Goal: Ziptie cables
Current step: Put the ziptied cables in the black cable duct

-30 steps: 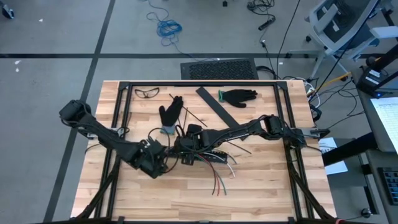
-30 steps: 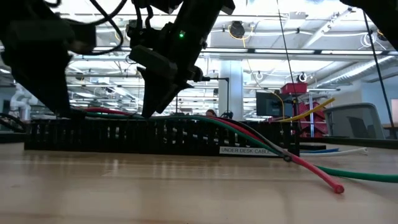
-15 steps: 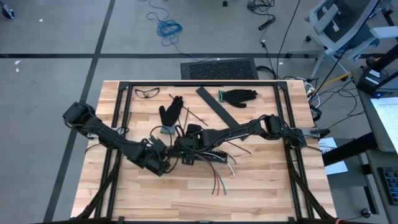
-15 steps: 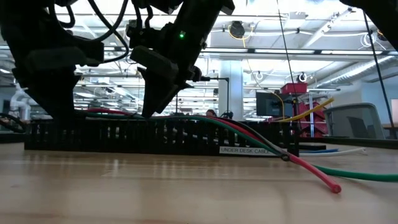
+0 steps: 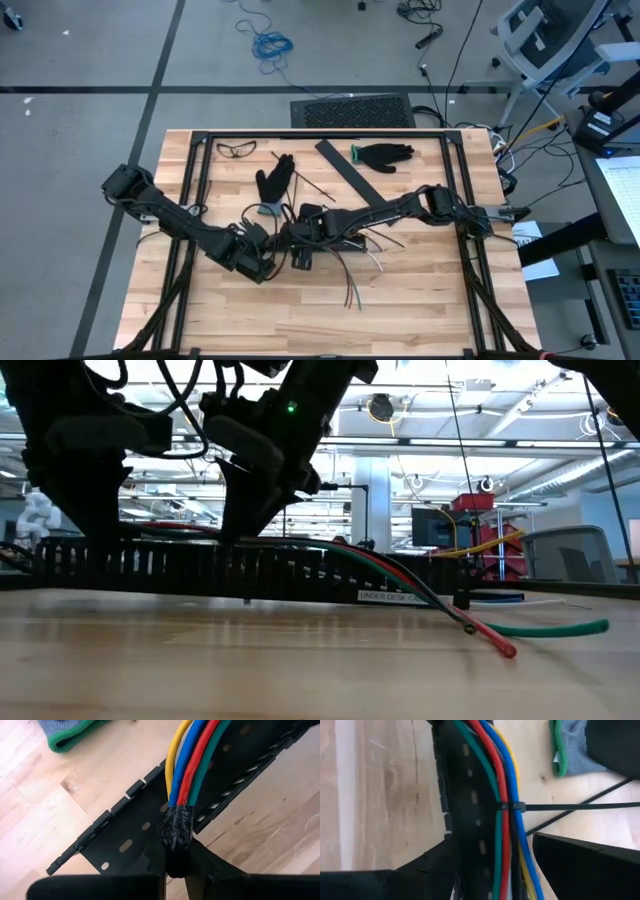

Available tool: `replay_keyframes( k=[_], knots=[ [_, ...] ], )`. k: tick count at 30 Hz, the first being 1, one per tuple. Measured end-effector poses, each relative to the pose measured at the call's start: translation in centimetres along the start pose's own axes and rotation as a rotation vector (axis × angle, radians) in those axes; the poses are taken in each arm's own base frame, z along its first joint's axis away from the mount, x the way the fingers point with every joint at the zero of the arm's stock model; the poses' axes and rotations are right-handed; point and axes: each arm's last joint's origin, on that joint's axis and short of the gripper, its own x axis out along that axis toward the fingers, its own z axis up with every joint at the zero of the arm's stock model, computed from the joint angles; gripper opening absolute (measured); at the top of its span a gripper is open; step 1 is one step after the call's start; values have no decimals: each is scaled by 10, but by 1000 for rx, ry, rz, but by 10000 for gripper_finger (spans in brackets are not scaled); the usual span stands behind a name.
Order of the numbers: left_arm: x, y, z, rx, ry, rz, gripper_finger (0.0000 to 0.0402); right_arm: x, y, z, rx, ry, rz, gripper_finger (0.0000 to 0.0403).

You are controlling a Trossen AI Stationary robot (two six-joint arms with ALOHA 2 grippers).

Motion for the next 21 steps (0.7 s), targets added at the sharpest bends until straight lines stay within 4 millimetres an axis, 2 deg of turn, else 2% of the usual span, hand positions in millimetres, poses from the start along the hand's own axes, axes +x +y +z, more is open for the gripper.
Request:
replay_keyframes(
  k=[9,15,21],
  knots=[
    [-2,-4,2,-12,-24,-25,36,-1,1,1,43,-27,-67,242],
    [-2,-7,1,-18,12,-64,82,-1,1,1,42,-27,-67,242],
    [-3,-7,1,-18,10,-69,92,-1,1,1,39,-27,-67,242]
  ],
)
